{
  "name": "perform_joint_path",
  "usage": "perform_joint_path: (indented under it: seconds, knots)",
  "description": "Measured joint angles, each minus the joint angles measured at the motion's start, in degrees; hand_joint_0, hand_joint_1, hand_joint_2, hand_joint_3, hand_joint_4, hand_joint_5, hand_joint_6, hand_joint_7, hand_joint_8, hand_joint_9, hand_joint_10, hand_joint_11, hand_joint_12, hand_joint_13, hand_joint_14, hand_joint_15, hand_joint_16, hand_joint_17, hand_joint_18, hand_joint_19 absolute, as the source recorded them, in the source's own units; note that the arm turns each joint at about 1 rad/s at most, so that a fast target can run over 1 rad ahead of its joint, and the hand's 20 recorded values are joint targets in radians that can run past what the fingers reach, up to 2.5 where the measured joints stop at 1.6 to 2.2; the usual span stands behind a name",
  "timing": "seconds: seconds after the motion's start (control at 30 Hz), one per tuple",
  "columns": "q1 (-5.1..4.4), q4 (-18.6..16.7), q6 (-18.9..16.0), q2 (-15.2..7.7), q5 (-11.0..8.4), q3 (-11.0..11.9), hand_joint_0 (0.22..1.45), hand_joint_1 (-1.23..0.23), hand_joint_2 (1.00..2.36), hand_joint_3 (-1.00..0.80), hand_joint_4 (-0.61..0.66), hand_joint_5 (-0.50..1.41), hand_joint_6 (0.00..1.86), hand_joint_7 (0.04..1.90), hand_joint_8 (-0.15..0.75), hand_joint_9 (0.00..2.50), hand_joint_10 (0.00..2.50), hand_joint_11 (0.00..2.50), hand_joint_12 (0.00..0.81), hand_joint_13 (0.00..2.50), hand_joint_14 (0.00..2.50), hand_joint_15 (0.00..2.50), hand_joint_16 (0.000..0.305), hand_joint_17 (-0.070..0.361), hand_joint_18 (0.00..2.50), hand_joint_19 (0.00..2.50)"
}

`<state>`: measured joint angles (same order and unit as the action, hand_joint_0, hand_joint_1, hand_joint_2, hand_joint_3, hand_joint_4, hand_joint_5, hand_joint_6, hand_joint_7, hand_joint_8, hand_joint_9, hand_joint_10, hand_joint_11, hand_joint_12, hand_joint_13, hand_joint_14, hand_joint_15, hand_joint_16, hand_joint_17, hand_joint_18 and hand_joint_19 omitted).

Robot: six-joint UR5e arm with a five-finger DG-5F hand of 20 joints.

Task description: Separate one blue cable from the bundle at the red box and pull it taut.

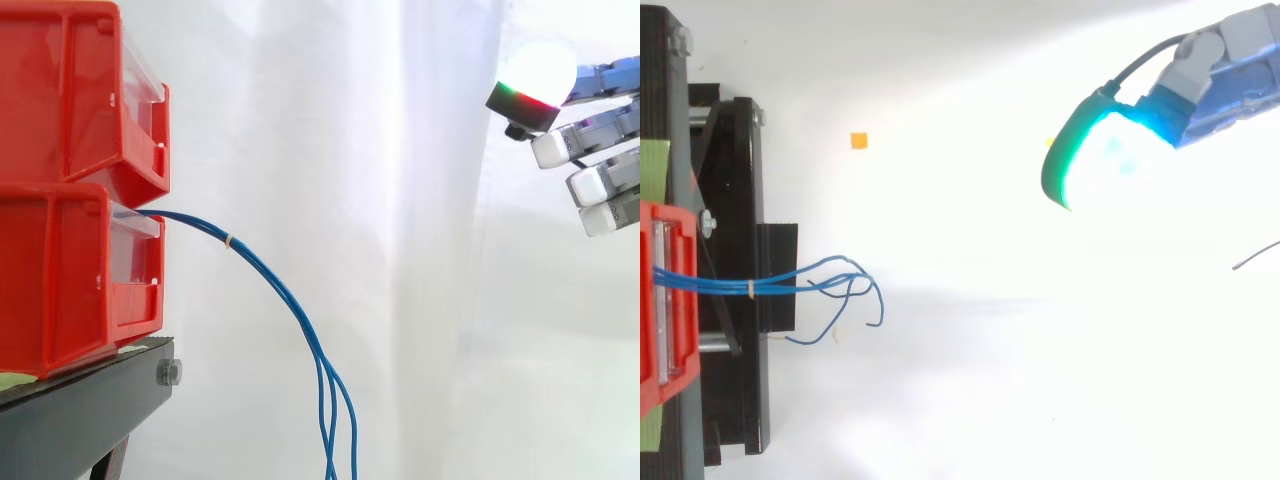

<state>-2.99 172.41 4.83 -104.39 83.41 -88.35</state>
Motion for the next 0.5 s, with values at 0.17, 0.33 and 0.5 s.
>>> perform_joint_path:
  seconds: [0.17,0.33,0.5]
  knots:
    - [0.00,0.0,0.0,0.0,0.00,0.0,0.47,-0.57,1.00,-0.50,0.05,-0.23,0.50,0.69,0.169,0.39,0.01,0.28,0.319,0.50,0.02,0.37,0.054,0.123,0.24,0.46]
    - [0.08,0.1,0.0,0.0,0.00,0.0,0.48,-0.56,1.00,-0.50,0.06,-0.23,0.50,0.69,0.170,0.39,0.01,0.29,0.319,0.51,0.02,0.39,0.054,0.122,0.25,0.47]
    - [0.11,0.1,0.0,0.1,0.05,0.2,0.48,-0.56,1.00,-0.50,0.07,-0.23,0.50,0.69,0.174,0.41,0.01,0.30,0.320,0.52,0.02,0.39,0.054,0.122,0.26,0.48]
